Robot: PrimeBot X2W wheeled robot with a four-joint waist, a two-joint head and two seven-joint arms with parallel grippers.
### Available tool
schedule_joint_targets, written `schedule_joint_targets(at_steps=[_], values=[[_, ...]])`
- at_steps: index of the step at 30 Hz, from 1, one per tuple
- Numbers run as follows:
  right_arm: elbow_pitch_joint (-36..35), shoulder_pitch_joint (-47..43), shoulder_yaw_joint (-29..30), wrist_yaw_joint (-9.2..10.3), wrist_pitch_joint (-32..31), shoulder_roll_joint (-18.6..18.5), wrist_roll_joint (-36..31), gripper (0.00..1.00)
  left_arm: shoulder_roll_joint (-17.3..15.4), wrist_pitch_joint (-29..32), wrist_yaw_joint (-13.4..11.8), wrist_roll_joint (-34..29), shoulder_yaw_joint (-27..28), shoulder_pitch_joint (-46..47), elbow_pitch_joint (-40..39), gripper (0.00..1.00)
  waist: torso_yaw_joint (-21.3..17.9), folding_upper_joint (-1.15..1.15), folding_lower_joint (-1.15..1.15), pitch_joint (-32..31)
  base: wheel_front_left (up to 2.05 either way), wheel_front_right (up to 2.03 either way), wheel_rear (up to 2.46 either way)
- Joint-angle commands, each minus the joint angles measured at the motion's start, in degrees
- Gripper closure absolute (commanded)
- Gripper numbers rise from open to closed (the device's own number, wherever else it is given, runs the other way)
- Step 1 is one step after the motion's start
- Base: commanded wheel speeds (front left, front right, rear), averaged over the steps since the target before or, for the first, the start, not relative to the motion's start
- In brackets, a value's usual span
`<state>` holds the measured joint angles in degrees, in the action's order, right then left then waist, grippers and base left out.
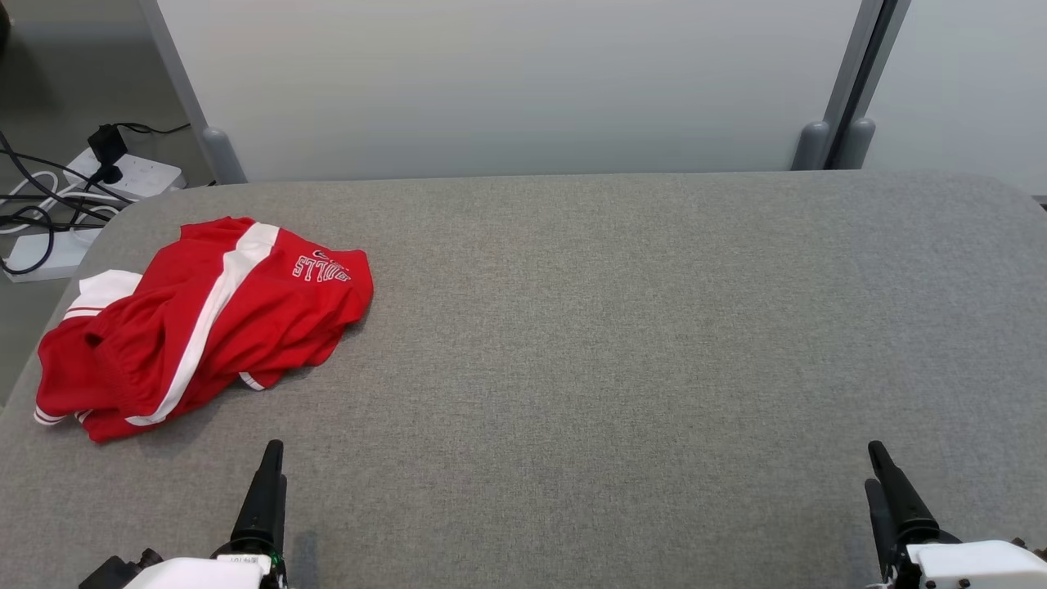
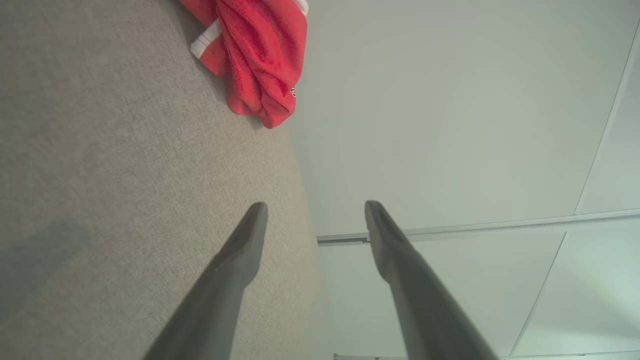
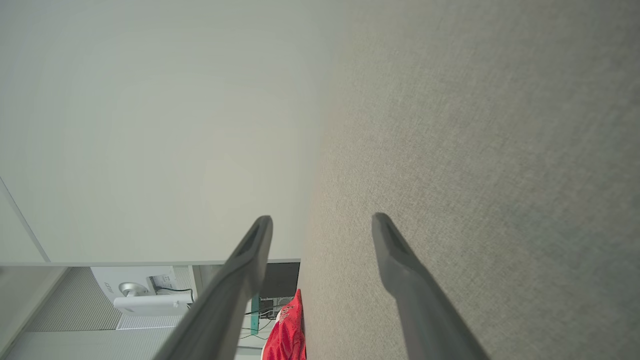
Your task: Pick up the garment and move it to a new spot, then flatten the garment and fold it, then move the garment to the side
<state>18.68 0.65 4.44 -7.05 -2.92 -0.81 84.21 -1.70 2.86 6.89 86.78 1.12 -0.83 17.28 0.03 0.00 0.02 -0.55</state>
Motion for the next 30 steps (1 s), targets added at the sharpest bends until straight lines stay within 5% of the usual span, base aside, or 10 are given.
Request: schedule_joint_targets(at_steps=[1, 30], values=[[-2.20, 2.53, -0.90, -0.21, 0.85, -1.07, -2.61, 0.00, -0.95, -0.76, -0.12, -2.69, 0.37, 2.70, -2.11, 0.00, 0.06, 0.00, -0.01, -0.04, 0.00, 0.00, 0.00], [-4.28, 3.62, -6.34, -0.27, 5.56, -1.75, -27.17, 0.00, -0.68, -5.48, -2.02, -30.32, -1.38, 2.78, -6.95, 0.00, 0.31, 0.00, -0.01, -0.66, 0.00, 0.00, 0.00]])
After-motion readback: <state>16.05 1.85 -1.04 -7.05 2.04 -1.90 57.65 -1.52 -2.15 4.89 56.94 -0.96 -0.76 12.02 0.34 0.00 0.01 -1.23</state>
